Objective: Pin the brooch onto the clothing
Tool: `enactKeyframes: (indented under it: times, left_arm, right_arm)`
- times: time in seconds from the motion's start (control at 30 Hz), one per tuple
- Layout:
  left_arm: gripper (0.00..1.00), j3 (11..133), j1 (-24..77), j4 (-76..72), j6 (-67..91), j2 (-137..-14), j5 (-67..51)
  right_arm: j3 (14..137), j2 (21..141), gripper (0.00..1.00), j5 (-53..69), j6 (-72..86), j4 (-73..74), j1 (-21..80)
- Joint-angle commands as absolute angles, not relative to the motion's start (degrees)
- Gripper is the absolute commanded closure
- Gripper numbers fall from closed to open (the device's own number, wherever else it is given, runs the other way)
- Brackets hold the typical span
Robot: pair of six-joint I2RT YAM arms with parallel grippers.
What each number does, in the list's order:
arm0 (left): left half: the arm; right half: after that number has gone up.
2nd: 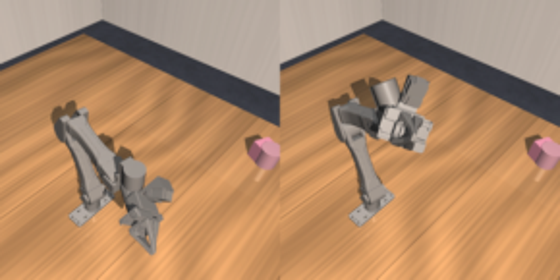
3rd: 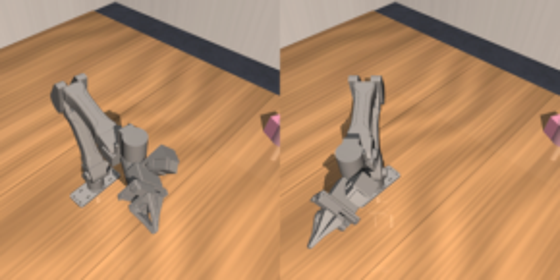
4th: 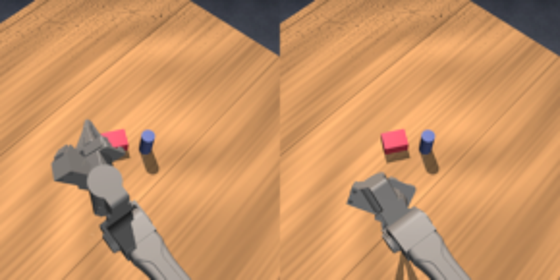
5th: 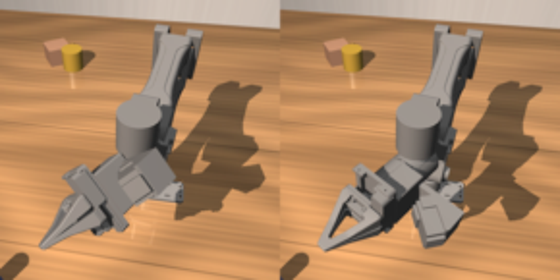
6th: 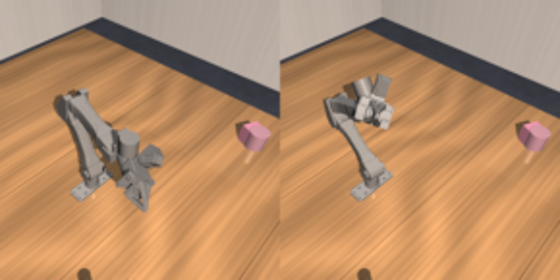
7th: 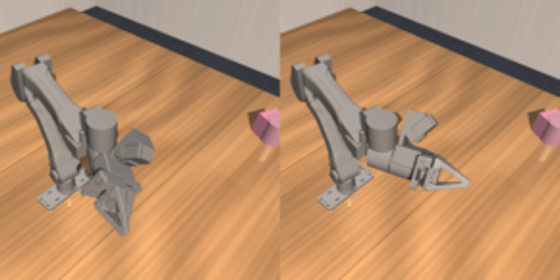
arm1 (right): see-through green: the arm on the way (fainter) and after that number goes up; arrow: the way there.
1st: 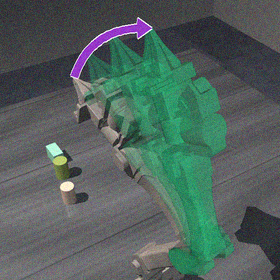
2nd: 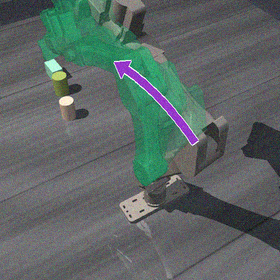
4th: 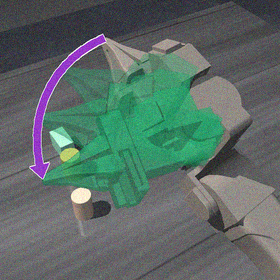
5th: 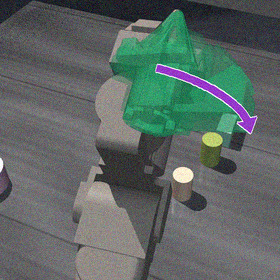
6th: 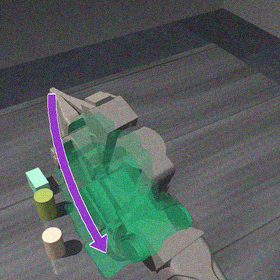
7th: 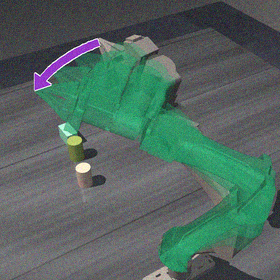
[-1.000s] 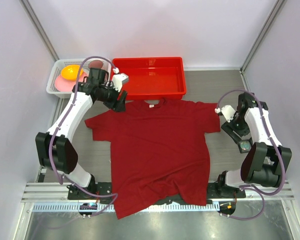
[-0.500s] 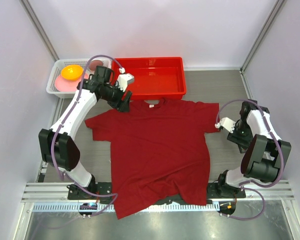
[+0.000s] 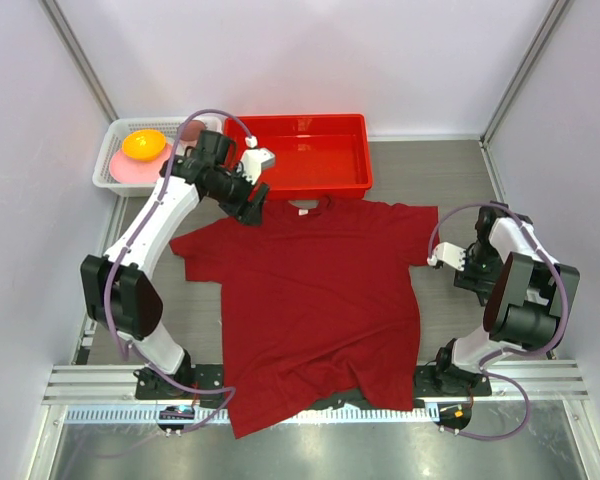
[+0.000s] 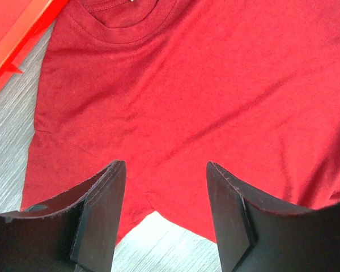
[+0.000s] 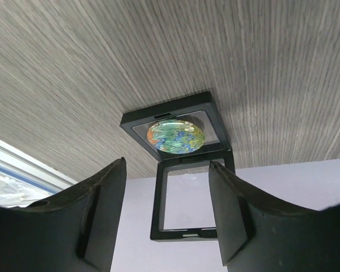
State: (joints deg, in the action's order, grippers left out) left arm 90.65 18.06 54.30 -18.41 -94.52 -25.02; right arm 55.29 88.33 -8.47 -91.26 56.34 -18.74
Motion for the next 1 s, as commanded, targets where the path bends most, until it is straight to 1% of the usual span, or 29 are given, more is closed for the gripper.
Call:
enactKeyframes:
  times: [0.0,0.5,0.8,0.97]
  left_arm:
    - [0.37,93.86,18.54,55.81,-19.16,-95.54,-23.73]
    - [0.37,96.50,18.72,57.22,-20.04,-98.35,-22.15]
    - [0.37,96.15,18.63,57.66,-20.83,-98.79,-21.27]
    - [0.37,96.33,18.72,57.92,-20.83,-98.96,-20.92]
  right_arm:
    - [55.90,89.38,0.36,-10.02,-94.75,54.41,-19.07]
    - [54.49,92.11,0.36,-10.55,-95.10,52.21,-19.77]
    - [49.75,90.18,0.38,-10.81,-95.19,50.80,-19.69]
    - [47.47,89.82,0.38,-10.81,-94.92,46.68,-19.78]
